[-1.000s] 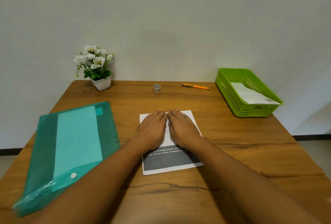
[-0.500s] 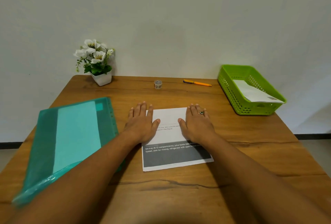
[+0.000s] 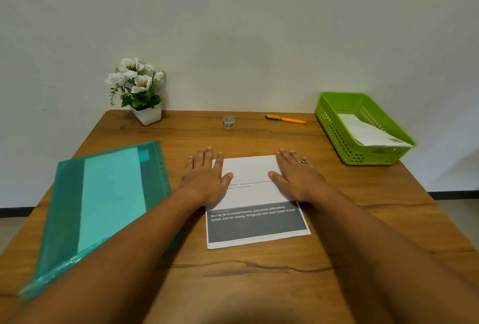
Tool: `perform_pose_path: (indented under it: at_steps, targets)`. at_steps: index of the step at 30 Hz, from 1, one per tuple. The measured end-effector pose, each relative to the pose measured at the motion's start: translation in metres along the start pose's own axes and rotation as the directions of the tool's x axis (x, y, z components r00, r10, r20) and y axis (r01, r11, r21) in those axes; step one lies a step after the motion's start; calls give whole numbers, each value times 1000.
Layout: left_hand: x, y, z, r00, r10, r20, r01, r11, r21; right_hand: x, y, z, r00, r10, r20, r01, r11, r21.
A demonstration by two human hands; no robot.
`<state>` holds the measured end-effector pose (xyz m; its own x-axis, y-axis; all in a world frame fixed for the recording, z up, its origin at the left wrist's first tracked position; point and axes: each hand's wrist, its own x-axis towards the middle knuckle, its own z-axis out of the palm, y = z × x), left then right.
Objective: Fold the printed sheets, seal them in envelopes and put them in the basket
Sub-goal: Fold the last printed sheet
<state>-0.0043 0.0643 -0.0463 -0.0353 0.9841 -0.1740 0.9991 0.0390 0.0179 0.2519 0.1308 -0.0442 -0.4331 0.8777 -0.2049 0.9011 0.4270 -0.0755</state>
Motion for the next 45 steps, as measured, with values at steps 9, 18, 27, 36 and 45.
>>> perform_pose_path:
  at_steps: [9,18,27,36,45]
  targets:
    - [24,-2,-45,994,105,22,-104,993,-50,-1,-7,-9,999,25,27,-28,996,86]
    - [39,-1,-49,993,83,87,-70,987,-143,0,-12,-11,998,50,34,-54,993,109]
    - [23,18,-48,956,235,-177,-241,970,-15,3,-40,-46,982,-140,-126,150,986,70]
    - [8,7,-42,938,211,-275,-205,978,48,-1,-38,-45,983,-103,-153,106,994,12]
    - [-15,-17,-43,928,152,-340,-172,985,-29,-24,3,-38,975,-30,-220,29,1000,-7]
